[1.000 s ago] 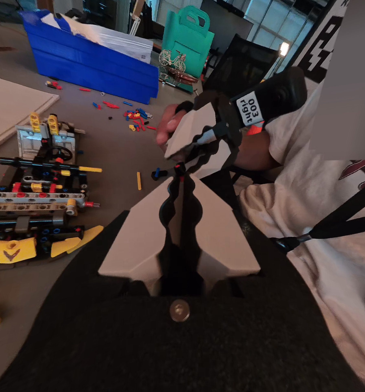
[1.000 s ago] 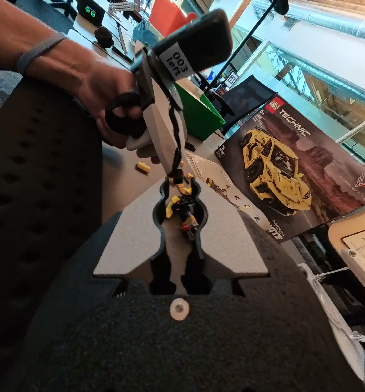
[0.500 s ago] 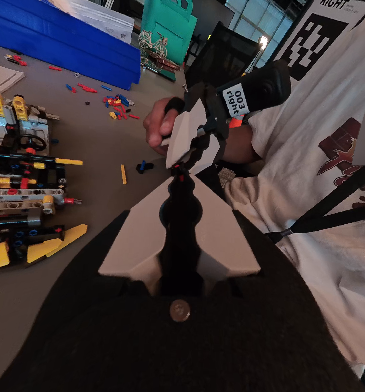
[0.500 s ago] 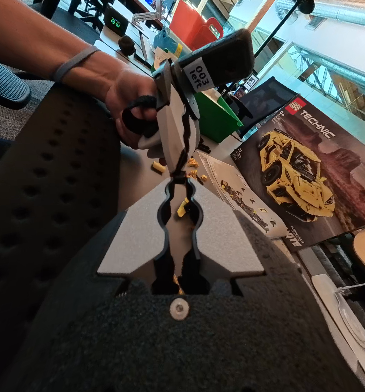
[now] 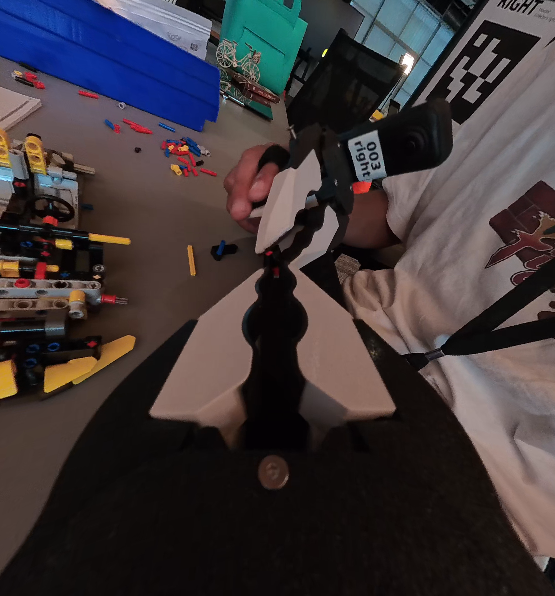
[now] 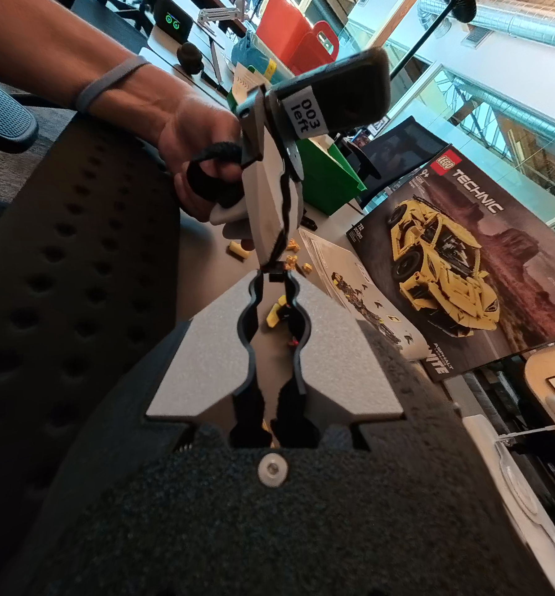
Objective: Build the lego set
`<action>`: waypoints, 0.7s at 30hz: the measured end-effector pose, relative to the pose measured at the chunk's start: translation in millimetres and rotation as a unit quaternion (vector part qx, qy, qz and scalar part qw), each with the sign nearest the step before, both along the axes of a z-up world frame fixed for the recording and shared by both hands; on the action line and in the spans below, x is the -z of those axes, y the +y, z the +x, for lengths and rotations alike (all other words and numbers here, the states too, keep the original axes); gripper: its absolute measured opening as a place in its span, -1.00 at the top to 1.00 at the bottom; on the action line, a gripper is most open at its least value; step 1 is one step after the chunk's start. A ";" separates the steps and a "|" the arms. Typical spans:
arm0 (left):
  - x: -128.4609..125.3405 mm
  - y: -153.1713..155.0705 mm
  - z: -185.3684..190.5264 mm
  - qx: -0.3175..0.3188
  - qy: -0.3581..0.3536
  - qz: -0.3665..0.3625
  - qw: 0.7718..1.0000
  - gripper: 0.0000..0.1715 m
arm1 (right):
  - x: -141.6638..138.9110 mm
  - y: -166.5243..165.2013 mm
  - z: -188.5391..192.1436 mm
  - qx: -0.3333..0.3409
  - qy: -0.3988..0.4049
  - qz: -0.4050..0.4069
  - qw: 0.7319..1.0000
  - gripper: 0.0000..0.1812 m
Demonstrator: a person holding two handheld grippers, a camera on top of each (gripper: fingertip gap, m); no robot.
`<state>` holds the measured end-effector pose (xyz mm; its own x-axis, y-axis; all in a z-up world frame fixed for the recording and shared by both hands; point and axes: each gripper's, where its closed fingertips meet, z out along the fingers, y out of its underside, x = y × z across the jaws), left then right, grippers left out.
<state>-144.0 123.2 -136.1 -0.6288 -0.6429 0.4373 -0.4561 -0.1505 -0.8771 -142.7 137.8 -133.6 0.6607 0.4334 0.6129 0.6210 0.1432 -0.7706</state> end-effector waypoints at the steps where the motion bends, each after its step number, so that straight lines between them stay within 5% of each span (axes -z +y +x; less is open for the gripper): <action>1: -0.1 -0.1 -0.2 0.001 0.000 0.000 1.000 1.00 | -0.2 0.1 0.0 0.000 -0.001 0.003 1.000 0.86; 21: 4.9 3.4 4.1 -0.011 0.019 -0.003 1.000 0.98 | 3.9 4.1 3.3 0.026 -0.035 -0.011 0.999 0.91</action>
<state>-139.8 126.6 -141.1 -0.5978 -0.6533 0.4646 -0.4852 -0.1665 -0.8584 -139.4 141.9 -137.5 0.6385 0.4136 0.6490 0.6793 0.0937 -0.7279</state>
